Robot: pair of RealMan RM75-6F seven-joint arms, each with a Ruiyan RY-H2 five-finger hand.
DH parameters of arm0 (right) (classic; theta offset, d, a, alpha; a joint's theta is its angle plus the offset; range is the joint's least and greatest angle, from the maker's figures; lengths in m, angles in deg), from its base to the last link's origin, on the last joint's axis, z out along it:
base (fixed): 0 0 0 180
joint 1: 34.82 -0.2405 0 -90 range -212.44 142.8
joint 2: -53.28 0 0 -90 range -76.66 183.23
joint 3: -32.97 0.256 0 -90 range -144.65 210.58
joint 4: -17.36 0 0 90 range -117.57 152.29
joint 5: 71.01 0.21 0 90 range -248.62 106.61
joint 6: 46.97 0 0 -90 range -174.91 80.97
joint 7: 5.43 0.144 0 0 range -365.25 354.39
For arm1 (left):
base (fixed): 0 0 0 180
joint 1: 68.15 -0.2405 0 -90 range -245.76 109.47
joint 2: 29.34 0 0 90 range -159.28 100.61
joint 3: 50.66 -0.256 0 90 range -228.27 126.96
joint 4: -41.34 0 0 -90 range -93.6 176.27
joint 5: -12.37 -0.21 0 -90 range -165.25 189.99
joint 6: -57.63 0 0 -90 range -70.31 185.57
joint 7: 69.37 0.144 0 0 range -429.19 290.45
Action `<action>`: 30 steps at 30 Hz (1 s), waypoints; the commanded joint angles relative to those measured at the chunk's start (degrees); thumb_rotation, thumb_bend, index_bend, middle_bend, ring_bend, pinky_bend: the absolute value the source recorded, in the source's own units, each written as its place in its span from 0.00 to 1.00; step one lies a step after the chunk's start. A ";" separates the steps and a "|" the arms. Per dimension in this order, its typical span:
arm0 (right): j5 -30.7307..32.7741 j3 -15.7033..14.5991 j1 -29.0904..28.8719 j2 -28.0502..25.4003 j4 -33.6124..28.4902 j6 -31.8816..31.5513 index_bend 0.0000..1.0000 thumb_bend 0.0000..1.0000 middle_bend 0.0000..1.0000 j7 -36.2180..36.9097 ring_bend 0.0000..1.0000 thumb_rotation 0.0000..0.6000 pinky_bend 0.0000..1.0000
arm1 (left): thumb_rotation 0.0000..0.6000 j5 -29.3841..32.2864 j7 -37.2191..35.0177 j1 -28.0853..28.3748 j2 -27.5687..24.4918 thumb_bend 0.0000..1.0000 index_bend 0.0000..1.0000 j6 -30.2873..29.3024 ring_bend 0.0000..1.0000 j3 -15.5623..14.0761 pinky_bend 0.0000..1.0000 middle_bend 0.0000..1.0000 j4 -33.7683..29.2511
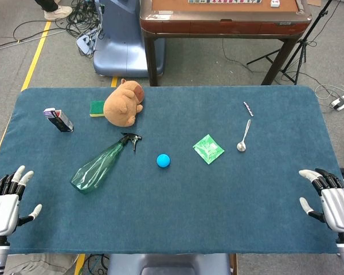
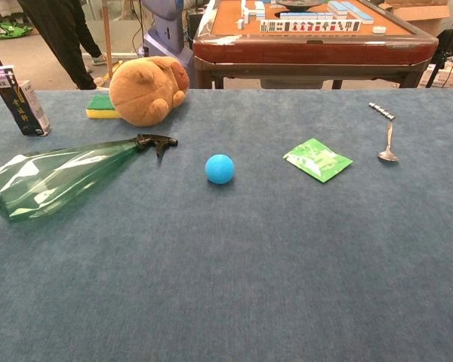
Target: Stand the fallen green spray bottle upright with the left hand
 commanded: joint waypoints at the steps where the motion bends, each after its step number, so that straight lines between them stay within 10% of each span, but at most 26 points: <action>1: -0.12 0.08 0.09 -0.09 -0.02 -0.28 0.25 0.32 0.26 0.00 0.13 1.00 0.19 | 1.00 0.01 -0.08 -0.04 -0.01 0.27 0.10 -0.09 0.00 0.03 0.00 0.00 0.02; 30: -0.65 1.07 1.40 -1.50 -0.86 -3.93 0.25 0.33 0.26 -0.32 0.13 1.00 0.19 | 1.00 -3.27 -9.33 9.43 -3.72 0.24 0.07 11.99 0.00 2.21 0.00 0.00 -3.23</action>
